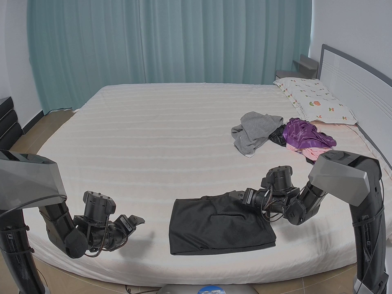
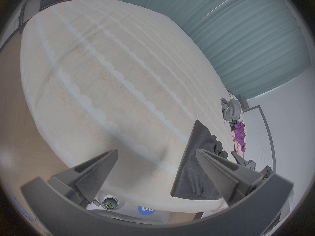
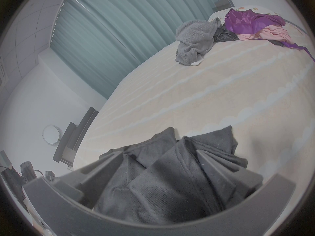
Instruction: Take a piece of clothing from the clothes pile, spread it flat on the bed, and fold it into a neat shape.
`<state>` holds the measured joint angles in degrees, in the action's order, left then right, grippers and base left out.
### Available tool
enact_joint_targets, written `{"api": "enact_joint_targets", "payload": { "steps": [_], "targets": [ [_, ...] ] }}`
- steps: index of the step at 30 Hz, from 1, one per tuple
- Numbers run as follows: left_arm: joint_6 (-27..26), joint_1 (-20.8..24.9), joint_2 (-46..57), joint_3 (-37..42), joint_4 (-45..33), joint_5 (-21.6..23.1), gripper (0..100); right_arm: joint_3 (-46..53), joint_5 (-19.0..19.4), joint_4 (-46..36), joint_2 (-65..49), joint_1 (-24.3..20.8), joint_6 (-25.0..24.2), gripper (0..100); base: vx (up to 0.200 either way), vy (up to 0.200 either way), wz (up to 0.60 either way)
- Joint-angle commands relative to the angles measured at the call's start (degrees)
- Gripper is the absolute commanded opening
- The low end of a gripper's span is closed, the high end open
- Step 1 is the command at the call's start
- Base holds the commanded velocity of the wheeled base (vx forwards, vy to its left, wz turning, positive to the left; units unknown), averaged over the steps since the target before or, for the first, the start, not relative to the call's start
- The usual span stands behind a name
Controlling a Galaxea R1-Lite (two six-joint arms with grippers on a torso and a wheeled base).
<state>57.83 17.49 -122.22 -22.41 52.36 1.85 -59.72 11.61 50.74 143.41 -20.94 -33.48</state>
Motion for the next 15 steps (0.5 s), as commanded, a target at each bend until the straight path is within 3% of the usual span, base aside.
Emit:
{"api": "enact_joint_targets", "payload": {
  "steps": [1,6,15],
  "targets": [
    [0.1,0.0,0.0,0.0,0.0,0.0,100,0.0,-0.4,0.1,0.8,-0.2,0.3,0,0.0,0.0,0.0],
    [0.1,0.0,0.0,0.0,0.0,0.0,100,0.1,-5.3,0.3,0.4,0.3,0.3,0,0.0,0.0,0.0],
    [0.1,-0.1,0.0,-0.5,0.0,0.0,100,4.1,-8.2,0.8,-3.6,3.6,-1.3,0,0.0,0.0,0.0]
  ]
}}
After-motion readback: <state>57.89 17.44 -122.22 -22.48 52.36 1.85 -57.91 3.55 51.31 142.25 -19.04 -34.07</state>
